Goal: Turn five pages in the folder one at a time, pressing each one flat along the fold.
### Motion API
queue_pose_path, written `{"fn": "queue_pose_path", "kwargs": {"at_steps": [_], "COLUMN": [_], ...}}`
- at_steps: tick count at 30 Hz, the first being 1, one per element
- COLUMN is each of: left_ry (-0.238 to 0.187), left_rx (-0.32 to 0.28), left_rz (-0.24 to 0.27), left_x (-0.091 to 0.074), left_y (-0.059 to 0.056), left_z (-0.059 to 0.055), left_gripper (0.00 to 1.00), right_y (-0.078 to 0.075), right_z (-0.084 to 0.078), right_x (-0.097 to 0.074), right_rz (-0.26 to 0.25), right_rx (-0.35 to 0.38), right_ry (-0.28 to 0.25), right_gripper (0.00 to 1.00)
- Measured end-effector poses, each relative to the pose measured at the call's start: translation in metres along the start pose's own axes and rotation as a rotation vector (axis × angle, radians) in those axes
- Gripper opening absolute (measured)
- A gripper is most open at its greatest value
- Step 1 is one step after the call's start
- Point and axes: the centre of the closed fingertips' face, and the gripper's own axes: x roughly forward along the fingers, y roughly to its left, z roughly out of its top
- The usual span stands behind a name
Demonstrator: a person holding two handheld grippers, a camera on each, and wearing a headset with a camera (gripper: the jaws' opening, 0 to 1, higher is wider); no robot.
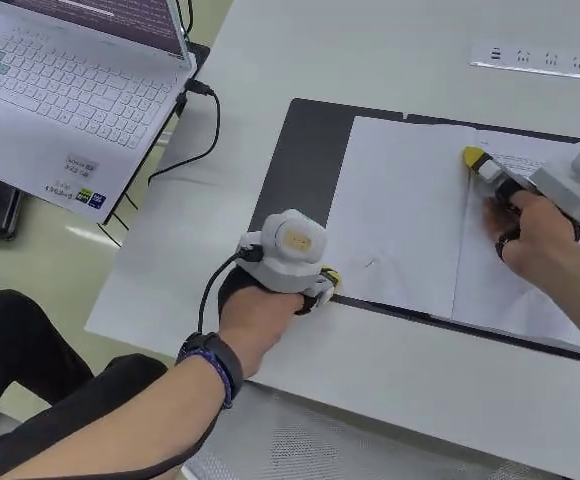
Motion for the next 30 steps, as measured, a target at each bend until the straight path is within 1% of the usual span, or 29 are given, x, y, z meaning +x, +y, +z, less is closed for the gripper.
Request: {"fn": "queue_pose_path", "kwargs": {"at_steps": [3,6,9,10,13,16,18,20,23,25,27,29,30], "left_ry": [-0.001,0.0,-0.005,-0.007,-0.011,-0.008,-0.006,-0.006,-0.006,-0.005,-0.005,-0.008,-0.009], "left_rx": [0.002,-0.004,-0.011,-0.012,-0.013,-0.013,-0.01,-0.008,-0.001,0.005,0.008,0.008,0.007], "left_rz": [0.001,-0.002,-0.002,-0.001,-0.001,-0.003,-0.005,-0.007,-0.007,-0.005,-0.003,-0.002,-0.002], "left_x": [0.0,0.0,0.0,0.0,0.0,0.0,0.0,0.0,0.0,0.0,0.0,0.0,0.0], "left_y": [0.0,0.0,0.0,0.0,0.0,0.0,0.0,0.0,0.0,0.0,0.0,0.0,0.0], "left_z": [0.0,0.0,0.0,0.0,0.001,0.001,0.001,0.001,0.001,0.002,0.002,0.002,0.002], "left_gripper": [0.0,0.0,0.0,0.0,0.0,0.0,0.0,0.0,0.0,0.0,0.0,0.0,0.0], "right_y": [-0.002,-0.003,-0.007,-0.012,-0.019,-0.022,-0.027,-0.029,-0.031,-0.03,-0.029,-0.028,-0.025], "right_z": [0.003,0.007,0.013,0.016,0.02,0.023,0.025,0.025,0.025,0.024,0.021,0.018,0.014], "right_x": [0.009,0.016,0.023,0.027,0.035,0.039,0.044,0.045,0.046,0.045,0.044,0.043,0.039], "right_rz": [-0.003,-0.009,-0.022,-0.025,-0.027,-0.029,-0.031,-0.03,-0.015,-0.008,-0.007,0.0,0.008], "right_rx": [-0.022,-0.023,0.002,0.009,0.018,0.024,0.031,0.032,0.038,0.036,0.001,-0.013,-0.02], "right_ry": [0.019,0.021,-0.001,-0.01,-0.021,-0.032,-0.035,-0.033,-0.03,-0.024,-0.012,-0.001,0.009], "right_gripper": [0.0,0.0,0.0,0.0,0.0,0.0,0.0,0.0,0.0,0.0,0.0,0.0,0.0]}}
